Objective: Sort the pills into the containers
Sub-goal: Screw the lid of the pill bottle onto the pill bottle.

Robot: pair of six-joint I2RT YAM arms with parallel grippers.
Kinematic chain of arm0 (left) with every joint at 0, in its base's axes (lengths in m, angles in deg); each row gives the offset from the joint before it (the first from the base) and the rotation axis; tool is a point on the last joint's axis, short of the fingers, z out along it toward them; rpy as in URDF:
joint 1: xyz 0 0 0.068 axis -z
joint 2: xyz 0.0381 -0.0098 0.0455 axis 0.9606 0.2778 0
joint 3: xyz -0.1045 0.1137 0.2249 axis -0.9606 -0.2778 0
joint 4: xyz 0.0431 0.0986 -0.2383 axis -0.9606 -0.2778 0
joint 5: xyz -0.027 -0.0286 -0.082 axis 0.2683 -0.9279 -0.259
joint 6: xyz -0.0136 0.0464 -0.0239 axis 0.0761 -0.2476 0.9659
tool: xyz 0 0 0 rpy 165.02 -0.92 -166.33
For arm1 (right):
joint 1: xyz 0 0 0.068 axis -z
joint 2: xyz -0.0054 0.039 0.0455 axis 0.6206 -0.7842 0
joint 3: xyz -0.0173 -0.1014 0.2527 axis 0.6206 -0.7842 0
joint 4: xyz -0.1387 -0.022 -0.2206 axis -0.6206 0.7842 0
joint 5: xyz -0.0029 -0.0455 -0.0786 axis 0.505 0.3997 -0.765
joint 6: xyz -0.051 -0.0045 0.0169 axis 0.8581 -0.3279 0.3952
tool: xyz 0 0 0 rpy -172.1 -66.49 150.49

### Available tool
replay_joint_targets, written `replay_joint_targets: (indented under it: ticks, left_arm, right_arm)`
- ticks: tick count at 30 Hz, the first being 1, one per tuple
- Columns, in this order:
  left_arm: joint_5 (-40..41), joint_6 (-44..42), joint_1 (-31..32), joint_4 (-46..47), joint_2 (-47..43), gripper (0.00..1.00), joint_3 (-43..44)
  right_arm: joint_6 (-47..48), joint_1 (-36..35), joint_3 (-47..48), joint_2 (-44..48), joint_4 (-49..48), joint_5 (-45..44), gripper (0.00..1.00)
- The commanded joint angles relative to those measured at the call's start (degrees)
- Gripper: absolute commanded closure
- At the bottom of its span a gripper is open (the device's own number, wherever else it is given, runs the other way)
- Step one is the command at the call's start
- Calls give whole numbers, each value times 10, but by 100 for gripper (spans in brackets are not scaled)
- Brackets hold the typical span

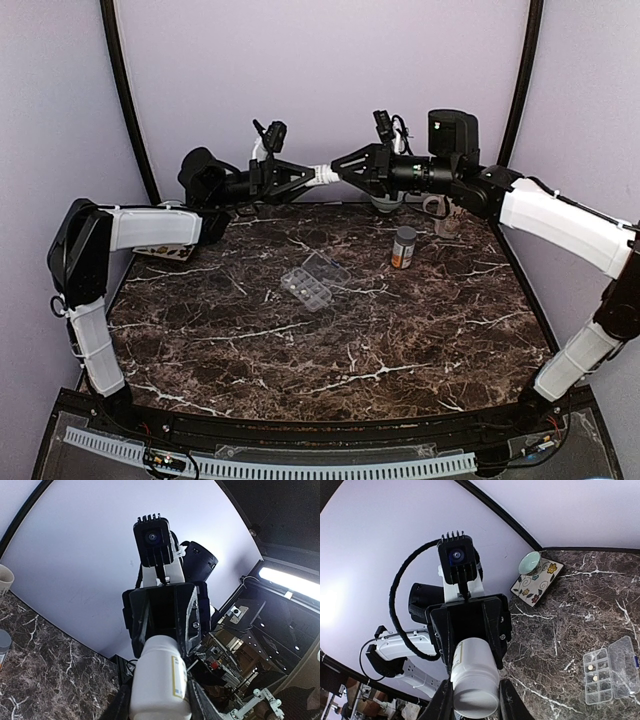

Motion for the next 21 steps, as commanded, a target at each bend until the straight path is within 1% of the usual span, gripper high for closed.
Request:
replay_joint_targets:
  ticks: [1, 7, 13, 17, 21]
  left_arm:
    - [18, -65, 54, -38, -33, 100, 17]
    - [19, -110, 57, -71, -49, 100, 16]
    - [28, -108, 57, -44, -53, 100, 5]
    - [38, -116, 57, -38, -61, 100, -6]
    - [48, -124, 57, -38, -71, 100, -16]
  right_arm:
    - [-66, -20, -13, -32, -75, 29, 100]
    - [-127, -16, -19, -55, -113, 51, 100]
    - [-182, -15, -23, -63, -135, 63, 100]
    - [-236, -14, -45, -64, -183, 71, 100]
    - [-247, -15, -47, -62, -186, 71, 100]
